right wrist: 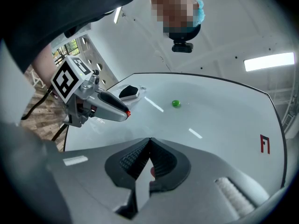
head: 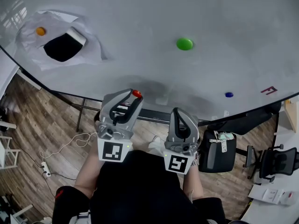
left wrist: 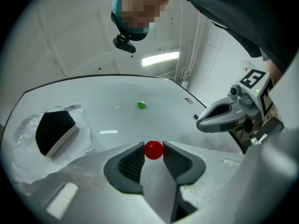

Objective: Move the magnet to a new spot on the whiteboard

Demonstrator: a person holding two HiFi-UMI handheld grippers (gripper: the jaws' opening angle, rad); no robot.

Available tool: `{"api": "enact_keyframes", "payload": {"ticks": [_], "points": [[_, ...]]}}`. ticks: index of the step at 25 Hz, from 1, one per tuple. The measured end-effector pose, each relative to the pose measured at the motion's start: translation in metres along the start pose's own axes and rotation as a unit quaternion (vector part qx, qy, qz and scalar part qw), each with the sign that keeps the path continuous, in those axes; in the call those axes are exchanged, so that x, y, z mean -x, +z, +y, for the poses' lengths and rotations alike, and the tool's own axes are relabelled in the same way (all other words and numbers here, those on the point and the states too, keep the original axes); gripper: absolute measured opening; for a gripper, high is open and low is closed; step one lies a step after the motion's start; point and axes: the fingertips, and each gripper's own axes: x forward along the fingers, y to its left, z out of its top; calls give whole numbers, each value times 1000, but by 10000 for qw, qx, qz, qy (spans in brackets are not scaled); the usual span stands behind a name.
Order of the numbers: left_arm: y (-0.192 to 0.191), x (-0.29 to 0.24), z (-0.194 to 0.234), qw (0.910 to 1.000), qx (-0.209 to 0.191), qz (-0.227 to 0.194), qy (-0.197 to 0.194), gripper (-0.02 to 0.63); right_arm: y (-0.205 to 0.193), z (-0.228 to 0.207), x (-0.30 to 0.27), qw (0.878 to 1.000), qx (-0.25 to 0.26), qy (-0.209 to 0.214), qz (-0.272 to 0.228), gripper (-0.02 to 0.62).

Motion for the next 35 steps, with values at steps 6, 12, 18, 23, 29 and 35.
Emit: {"api": "enact_keyframes", "payload": {"ticks": [6,12,18,23,29,35], "points": [[-1,-17,1,10000,-95,-2,24,131,-8,-12,3,10000,15,-57,55,2],[-3,-32,0,9999,-162,13,56,131,-16,-22,6,9998,15,-124,131,2],[-10,-41,-3,9998,-183,79,49,131,-23,-24,9,9997,-22,-142,207,2],[-13,-46,-4,9997,-188,116,110,131,-27,-27,10,9996,-16,-145,236,2],[-17,-50,-2,9996,-175,134,177,130,-30,-28,9,9996,-35,-130,243,2],[-21,-52,-1,9995,-191,183,180,130,-33,-28,7,9996,-51,-118,259,2]]}}
